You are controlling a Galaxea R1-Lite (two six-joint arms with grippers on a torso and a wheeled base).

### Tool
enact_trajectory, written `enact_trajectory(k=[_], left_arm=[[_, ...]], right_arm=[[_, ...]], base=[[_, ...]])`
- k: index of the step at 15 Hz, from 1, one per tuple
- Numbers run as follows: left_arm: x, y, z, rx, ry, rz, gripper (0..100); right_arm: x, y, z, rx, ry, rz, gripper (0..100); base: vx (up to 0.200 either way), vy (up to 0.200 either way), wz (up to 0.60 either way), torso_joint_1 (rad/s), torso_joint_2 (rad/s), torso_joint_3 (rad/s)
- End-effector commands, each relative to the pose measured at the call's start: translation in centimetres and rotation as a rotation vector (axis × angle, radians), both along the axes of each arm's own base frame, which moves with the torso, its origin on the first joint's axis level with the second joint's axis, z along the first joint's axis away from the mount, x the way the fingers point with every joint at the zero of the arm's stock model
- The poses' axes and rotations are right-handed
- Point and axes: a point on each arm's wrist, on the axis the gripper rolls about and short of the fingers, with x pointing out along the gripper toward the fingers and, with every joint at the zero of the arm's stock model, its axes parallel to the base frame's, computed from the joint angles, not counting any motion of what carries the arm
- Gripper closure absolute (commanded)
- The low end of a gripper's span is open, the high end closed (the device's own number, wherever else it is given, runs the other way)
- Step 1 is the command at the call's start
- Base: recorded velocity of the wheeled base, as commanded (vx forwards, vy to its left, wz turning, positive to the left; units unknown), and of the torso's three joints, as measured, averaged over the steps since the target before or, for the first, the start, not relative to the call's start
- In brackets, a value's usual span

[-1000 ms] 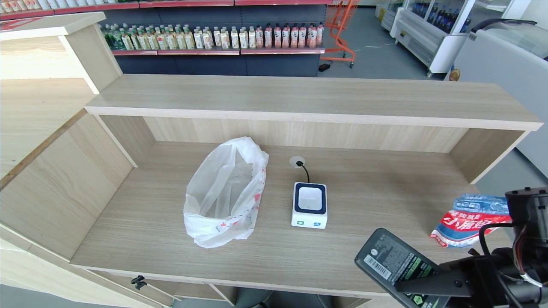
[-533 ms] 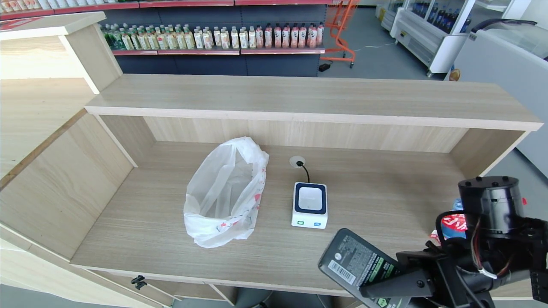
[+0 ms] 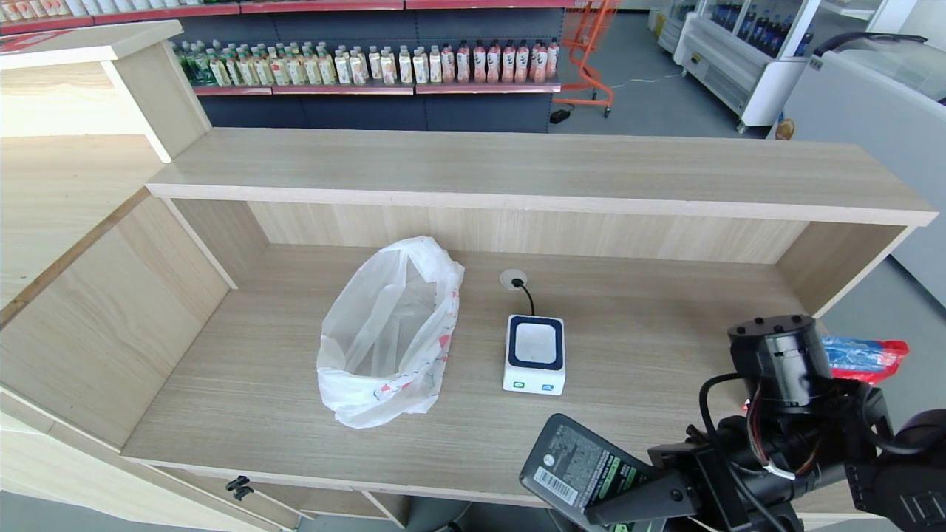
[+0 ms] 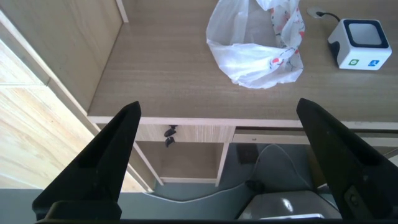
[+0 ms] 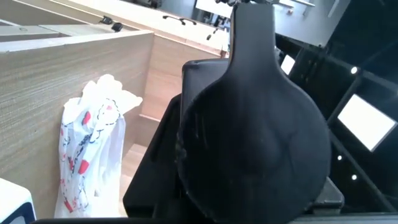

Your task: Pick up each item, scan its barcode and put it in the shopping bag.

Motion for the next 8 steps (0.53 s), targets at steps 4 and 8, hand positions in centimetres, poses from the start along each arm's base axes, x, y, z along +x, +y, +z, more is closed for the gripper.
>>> enact_trajectory(k=[4, 8], left_arm=[[0.00, 0.00, -0.01, 0.000, 0.000, 0.000, 0], [0.00, 0.00, -0.01, 0.000, 0.000, 0.000, 0]], right_arm=[[0.16, 0.10, -0.21, -0.003, 0.007, 0.001, 100], [0.26, 0.15, -0.25, -0.002, 0.005, 0.003, 100]], base=[[0.000, 0.000, 0.00, 0.000, 0.00, 0.000], [0.000, 0.000, 0.00, 0.000, 0.00, 0.000]])
